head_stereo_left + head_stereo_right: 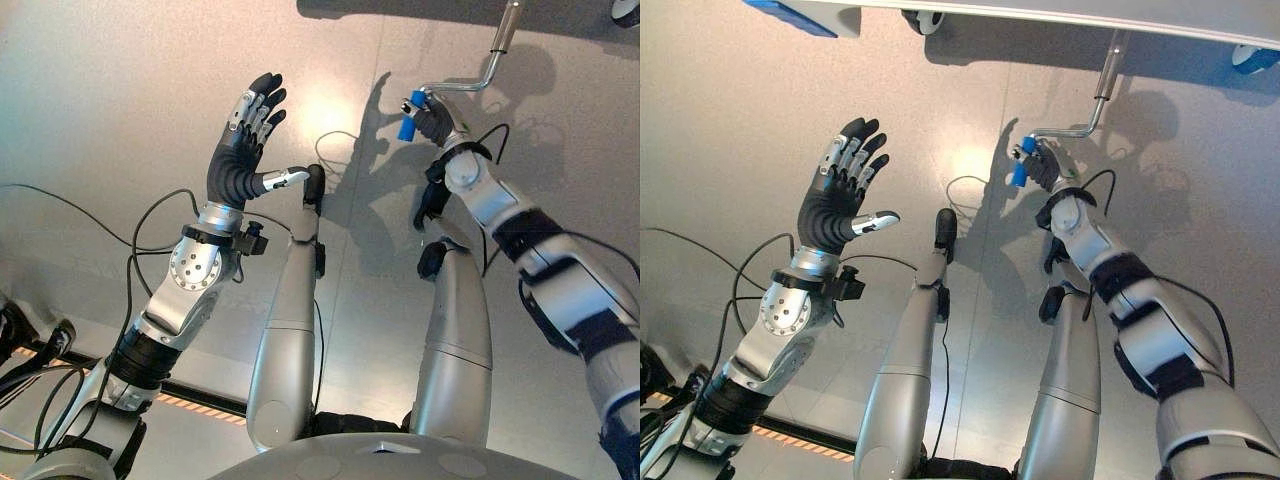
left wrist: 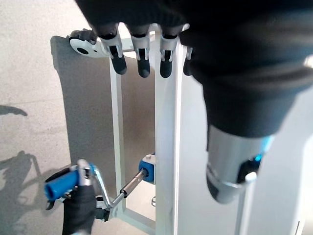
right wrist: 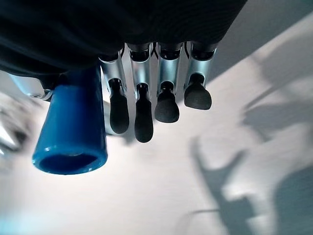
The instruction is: Raise the hospital bed
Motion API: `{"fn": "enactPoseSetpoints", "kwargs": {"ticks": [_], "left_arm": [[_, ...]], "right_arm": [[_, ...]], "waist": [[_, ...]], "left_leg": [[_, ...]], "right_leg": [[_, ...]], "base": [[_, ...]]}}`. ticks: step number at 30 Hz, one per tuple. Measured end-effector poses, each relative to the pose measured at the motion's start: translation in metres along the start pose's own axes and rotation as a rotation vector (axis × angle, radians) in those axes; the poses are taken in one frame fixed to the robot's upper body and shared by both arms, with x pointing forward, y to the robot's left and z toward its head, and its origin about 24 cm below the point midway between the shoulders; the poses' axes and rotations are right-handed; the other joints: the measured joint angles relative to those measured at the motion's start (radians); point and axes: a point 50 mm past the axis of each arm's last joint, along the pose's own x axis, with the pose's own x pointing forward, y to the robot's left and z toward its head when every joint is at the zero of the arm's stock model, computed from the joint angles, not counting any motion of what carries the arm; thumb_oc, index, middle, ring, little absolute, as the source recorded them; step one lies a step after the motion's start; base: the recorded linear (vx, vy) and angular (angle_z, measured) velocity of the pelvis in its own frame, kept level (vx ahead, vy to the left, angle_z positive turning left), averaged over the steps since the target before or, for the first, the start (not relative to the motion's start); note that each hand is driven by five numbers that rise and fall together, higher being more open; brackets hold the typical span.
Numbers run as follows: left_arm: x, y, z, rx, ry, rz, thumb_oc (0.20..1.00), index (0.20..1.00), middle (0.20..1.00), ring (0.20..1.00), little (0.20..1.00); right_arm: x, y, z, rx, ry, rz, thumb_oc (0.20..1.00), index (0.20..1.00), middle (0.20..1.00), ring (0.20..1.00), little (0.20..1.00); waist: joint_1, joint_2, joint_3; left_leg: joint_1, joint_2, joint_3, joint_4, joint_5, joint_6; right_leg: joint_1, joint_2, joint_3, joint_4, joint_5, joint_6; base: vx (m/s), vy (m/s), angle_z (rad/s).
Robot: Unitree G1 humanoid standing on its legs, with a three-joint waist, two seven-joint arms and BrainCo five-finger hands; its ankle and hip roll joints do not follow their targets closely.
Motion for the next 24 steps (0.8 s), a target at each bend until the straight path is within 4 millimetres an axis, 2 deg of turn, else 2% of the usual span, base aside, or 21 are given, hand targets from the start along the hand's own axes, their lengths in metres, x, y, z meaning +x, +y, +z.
{"fn": "enactPoseSetpoints", "kwargs": {"ticks": [5, 6, 7, 8, 9, 11, 15, 19, 24], "left_arm": [[-0.003, 0.005, 0.000, 0.028, 0.011, -0.002, 1.000, 1.000, 1.000, 1.000, 1.000], [-0.004, 0.005, 0.000, 0.032, 0.017, -0.003, 1.000, 1.000, 1.000, 1.000, 1.000], [-0.007, 0.005, -0.002, 0.031, 0.029, -0.006, 1.000, 1.000, 1.000, 1.000, 1.000], [-0.010, 0.005, -0.004, 0.028, 0.038, -0.006, 1.000, 1.000, 1.000, 1.000, 1.000], [-0.015, 0.005, -0.007, 0.025, 0.058, -0.004, 1.000, 1.000, 1.000, 1.000, 1.000], [-0.022, 0.005, -0.009, 0.016, 0.074, -0.008, 1.000, 1.000, 1.000, 1.000, 1.000], [-0.026, 0.005, -0.007, 0.011, 0.072, -0.030, 1.000, 1.000, 1.000, 1.000, 1.000], [-0.029, 0.008, -0.004, 0.017, 0.066, -0.040, 1.000, 1.000, 1.000, 1.000, 1.000], [-0.030, 0.014, 0.000, 0.042, 0.061, -0.047, 1.000, 1.000, 1.000, 1.000, 1.000]], "right_arm": [[-0.029, 0.004, 0.018, 0.379, -0.132, -0.033, 0.200, 0.200, 0.200, 0.200, 0.200], [-0.033, 0.003, 0.017, 0.418, -0.138, -0.039, 0.200, 0.200, 0.200, 0.200, 0.200], [-0.041, 0.008, 0.015, 0.528, -0.131, -0.033, 0.200, 0.200, 0.200, 0.200, 0.200], [-0.043, 0.006, 0.017, 0.587, -0.140, -0.043, 0.200, 0.200, 0.200, 0.200, 0.200], [-0.048, 0.010, 0.015, 0.664, -0.135, -0.048, 0.200, 0.200, 0.200, 0.200, 0.200], [-0.056, 0.010, 0.013, 0.773, -0.130, -0.058, 0.200, 0.200, 0.200, 0.200, 0.200], [-0.070, 0.004, 0.000, 0.912, -0.110, -0.087, 0.200, 0.200, 0.200, 0.200, 0.200], [-0.081, 0.012, -0.014, 0.981, -0.043, -0.088, 0.200, 0.200, 0.200, 0.200, 0.200], [-0.085, 0.012, -0.027, 1.025, 0.012, -0.117, 0.200, 0.200, 0.200, 0.200, 0.200]], "waist": [[-0.019, 0.000, 0.000], [-0.023, -0.001, 0.001], [-0.039, -0.003, 0.002], [-0.035, -0.003, 0.002], [-0.057, -0.004, 0.002], [-0.071, -0.005, 0.002], [-0.080, -0.013, 0.005], [-0.088, -0.021, 0.006], [-0.100, -0.054, 0.009]], "left_leg": [[0.012, 0.009, 0.022, -0.006, -0.005, 0.004], [0.017, 0.012, 0.028, -0.007, -0.006, 0.007], [0.038, 0.017, 0.045, -0.012, -0.012, 0.016], [0.049, 0.019, 0.052, -0.019, -0.014, 0.020], [0.077, 0.020, 0.071, -0.029, -0.016, 0.027], [0.108, 0.020, 0.099, -0.055, -0.017, 0.039], [0.155, 0.024, 0.127, -0.093, -0.011, 0.045], [0.207, 0.026, 0.128, -0.124, -0.013, 0.049], [0.234, 0.025, 0.143, -0.125, -0.021, 0.054]], "right_leg": [[0.010, 0.020, 0.019, -0.034, 0.020, 0.006], [0.017, 0.023, 0.023, -0.045, 0.027, 0.007], [0.038, 0.031, 0.036, -0.075, 0.042, 0.014], [0.053, 0.034, 0.041, -0.090, 0.049, 0.018], [0.079, 0.039, 0.052, -0.123, 0.065, 0.027], [0.110, 0.039, 0.069, -0.168, 0.083, 0.042], [0.161, 0.048, 0.088, -0.242, 0.118, 0.047], [0.211, 0.046, 0.089, -0.270, 0.118, 0.054], [0.234, 0.044, 0.093, -0.272, 0.114, 0.059]], "base": [[-0.02, 0.010, -0.11], [-0.02, 0.015, -0.24], [-0.03, 0.018, -0.23], [-0.03, 0.013, -0.32], [-0.02, 0.014, -0.26], [-0.02, -0.008, -0.23], [-0.02, -0.034, -0.15], [0.00, -0.031, -0.03], [0.01, -0.048, -0.01]]}}
